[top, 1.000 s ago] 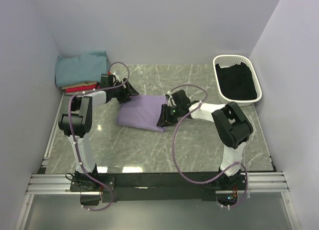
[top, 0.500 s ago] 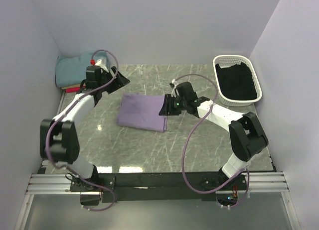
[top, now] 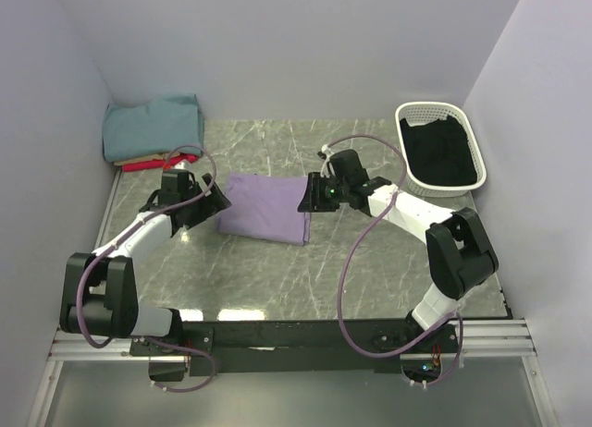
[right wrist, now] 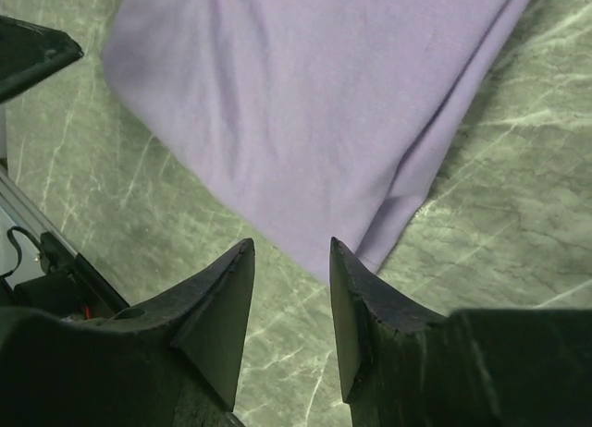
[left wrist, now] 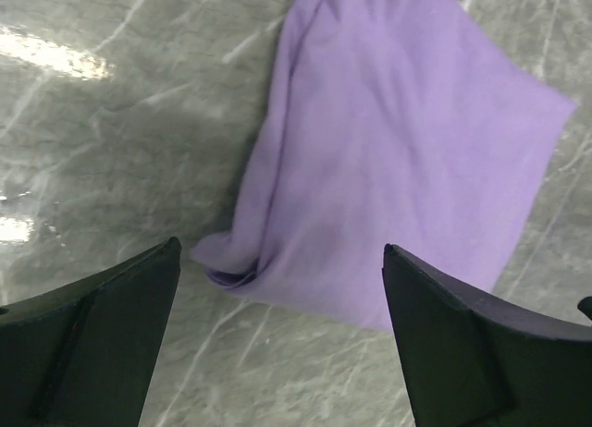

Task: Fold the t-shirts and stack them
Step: Fold the tshirt, then neatly place the folded tshirt to the corner

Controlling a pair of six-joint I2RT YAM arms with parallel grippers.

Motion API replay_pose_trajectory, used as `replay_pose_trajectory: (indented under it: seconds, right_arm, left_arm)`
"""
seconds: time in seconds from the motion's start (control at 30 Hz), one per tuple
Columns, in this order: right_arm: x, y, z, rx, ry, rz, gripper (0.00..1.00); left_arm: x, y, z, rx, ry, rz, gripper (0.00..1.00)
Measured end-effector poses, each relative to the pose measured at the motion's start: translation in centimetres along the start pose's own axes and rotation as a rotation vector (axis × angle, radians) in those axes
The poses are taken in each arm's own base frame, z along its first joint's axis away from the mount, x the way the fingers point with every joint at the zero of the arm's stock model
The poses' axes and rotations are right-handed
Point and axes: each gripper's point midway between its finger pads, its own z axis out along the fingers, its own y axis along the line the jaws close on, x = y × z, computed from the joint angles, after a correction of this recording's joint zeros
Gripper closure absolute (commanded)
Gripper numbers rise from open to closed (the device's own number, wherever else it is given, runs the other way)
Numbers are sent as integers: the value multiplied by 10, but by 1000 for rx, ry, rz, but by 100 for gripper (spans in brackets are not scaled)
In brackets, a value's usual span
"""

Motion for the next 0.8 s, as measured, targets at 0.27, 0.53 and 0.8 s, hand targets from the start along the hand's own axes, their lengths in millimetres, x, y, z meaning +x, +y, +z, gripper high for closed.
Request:
replay_pose_trajectory:
  seconds: [0.27,0.53,0.8]
  right_arm:
    - [8,-15,-4,28,23,22,54]
    - [-12,-10,-37,29,-51,-5,53]
    - [-20,-17,-46,41,-75,0,53]
  left_arm:
    - [-5,3,11,-13,-18,16,0]
    - [-4,5,39,-17,36,38,1]
    - [7,1,54,39,82,43,3]
